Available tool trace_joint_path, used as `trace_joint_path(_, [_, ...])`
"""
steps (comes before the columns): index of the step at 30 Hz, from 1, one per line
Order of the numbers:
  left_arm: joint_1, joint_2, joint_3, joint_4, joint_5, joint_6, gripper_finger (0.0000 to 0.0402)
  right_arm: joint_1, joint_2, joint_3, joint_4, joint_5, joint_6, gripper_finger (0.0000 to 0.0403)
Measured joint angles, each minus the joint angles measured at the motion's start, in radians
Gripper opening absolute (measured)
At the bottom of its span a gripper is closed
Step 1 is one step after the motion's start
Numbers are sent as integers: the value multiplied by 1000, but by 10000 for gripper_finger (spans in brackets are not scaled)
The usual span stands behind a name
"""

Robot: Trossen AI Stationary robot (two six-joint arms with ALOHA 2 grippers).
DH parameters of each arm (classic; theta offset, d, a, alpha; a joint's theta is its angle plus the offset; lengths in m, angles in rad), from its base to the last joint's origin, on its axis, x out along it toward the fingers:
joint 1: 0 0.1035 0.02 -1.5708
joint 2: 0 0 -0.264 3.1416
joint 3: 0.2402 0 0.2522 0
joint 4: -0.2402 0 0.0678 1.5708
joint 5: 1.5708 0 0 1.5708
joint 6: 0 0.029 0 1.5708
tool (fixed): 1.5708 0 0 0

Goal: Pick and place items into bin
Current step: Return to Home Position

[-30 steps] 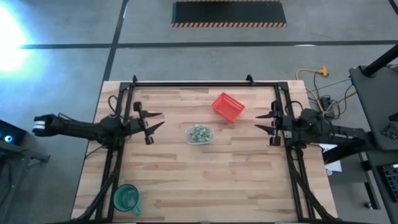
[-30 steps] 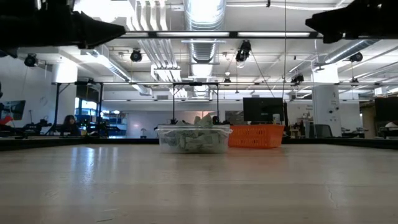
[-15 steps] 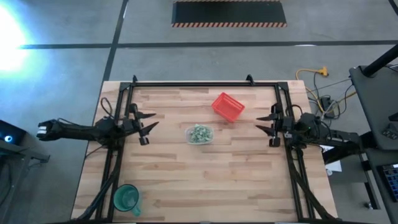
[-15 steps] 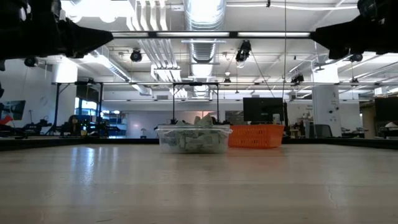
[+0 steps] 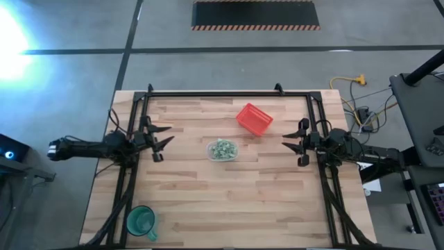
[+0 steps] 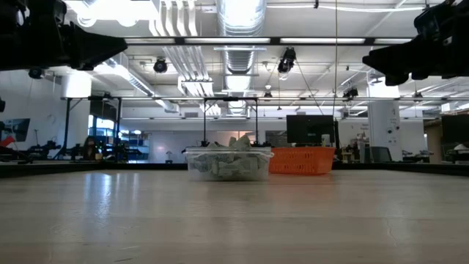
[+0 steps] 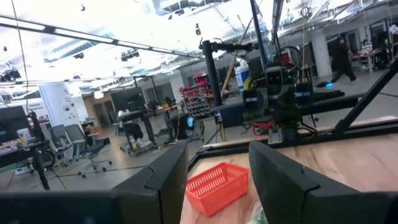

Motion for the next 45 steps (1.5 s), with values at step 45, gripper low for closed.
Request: trace_joint_path(45, [0, -142, -3, -183, 123, 14, 155, 5, 26, -12, -42, -30, 97, 121])
